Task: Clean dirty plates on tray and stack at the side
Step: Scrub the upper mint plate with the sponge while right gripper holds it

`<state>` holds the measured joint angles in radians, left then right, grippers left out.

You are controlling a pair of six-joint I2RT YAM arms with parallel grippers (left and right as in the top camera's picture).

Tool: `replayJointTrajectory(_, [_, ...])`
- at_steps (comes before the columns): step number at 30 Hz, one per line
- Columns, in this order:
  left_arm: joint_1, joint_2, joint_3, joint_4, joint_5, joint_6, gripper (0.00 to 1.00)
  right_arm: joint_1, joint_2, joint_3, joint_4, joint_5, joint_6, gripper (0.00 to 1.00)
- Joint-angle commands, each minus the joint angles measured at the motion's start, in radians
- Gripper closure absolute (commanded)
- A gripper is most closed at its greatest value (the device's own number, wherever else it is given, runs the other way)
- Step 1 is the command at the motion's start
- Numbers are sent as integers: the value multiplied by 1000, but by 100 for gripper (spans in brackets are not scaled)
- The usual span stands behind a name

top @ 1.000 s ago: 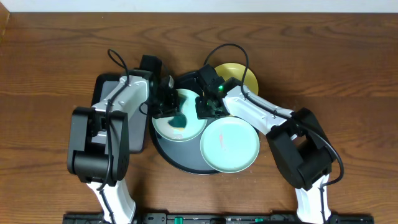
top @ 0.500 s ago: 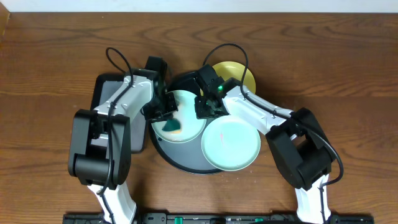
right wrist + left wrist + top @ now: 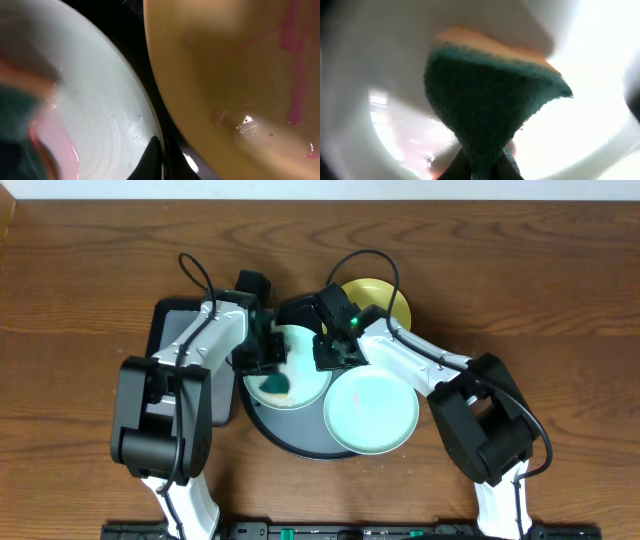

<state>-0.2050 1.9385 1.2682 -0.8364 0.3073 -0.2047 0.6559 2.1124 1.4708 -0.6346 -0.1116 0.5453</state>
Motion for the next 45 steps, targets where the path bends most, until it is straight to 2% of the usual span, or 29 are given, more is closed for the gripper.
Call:
replayJointTrajectory(1, [-15,3,4,-31,149,160,93,6,28,0,-11,33,-4,99])
replayJointTrajectory(5, [-14,3,4,-10,148,160,93,6,28,0,-11,33,-4,99])
replayJointTrajectory(7, [-14,3,4,34,102,131,93,6,28,0,-9,33,-3,99])
replayJointTrajectory(13, [-14,2,5,183,-351,-144,93,6,28,0,-9,33,-4,99])
replayJointTrajectory(17, [-15,1,6,209,-500,-229,93,6,28,0,-9,33,-4,99])
replayJointTrajectory(21, [-15,1,6,135,-487,-227,93,4,28,0,-10,33,-4,99])
replayJointTrajectory(24, [-15,1,6,49,-409,-188,92,2,28,0,-11,32,-4,99])
replayJointTrajectory(27, [-15,1,6,-8,-274,-85,93,2,28,0,-11,32,-4,99])
replayJointTrajectory(30, [-15,1,6,-21,-39,75,93,2,28,0,-10,32,-4,99])
replayJointTrajectory(33, [-15,1,6,5,76,135,92,2,28,0,-10,32,-4,99])
replayJointTrajectory(40, [-12,1,6,182,25,122,92,-2,28,0,-12,32,-4,99])
replayJointTrajectory(45, [8,1,10,243,-244,-86,92,-2,28,0,-16,32,-4,99])
